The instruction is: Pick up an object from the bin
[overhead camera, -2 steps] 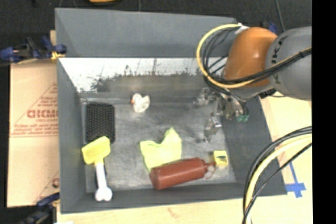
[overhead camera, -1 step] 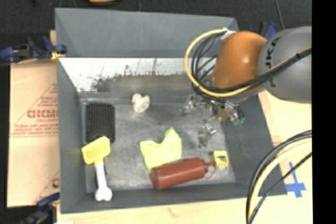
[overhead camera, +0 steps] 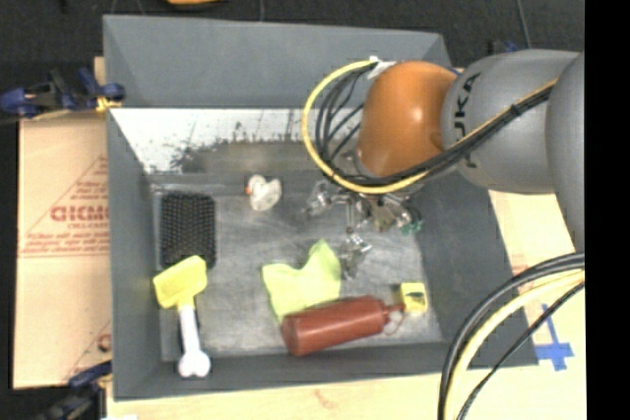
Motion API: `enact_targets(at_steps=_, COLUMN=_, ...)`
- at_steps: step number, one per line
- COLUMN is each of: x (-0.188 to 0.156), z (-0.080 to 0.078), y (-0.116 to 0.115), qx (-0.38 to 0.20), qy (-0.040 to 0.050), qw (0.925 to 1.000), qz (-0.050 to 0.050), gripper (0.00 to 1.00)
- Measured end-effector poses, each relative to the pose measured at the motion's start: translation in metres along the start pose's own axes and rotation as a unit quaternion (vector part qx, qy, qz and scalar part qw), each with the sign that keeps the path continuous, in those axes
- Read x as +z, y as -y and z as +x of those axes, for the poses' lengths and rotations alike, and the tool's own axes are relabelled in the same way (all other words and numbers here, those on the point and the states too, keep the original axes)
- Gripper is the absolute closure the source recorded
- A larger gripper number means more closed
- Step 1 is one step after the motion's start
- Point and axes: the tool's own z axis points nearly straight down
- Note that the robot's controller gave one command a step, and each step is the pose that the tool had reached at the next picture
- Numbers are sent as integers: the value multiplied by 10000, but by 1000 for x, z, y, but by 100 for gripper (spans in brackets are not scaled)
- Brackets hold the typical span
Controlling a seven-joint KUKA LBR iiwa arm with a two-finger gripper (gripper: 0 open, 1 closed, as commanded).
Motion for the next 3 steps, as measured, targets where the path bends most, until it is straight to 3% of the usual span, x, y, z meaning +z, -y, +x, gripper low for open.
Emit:
enact_targets(at_steps=1, x=28, z=1, y=-33, qx=-555, qy=22, qw=9985, qz=9, gripper=0)
enact_targets(at_steps=2, x=27, z=0, y=-53, qx=-1019, qy=25, qw=9948, qz=21, gripper=100)
enact_targets(at_steps=3, x=27, z=0, y=-53, qx=-1019, qy=25, qw=9948, qz=21, gripper=100)
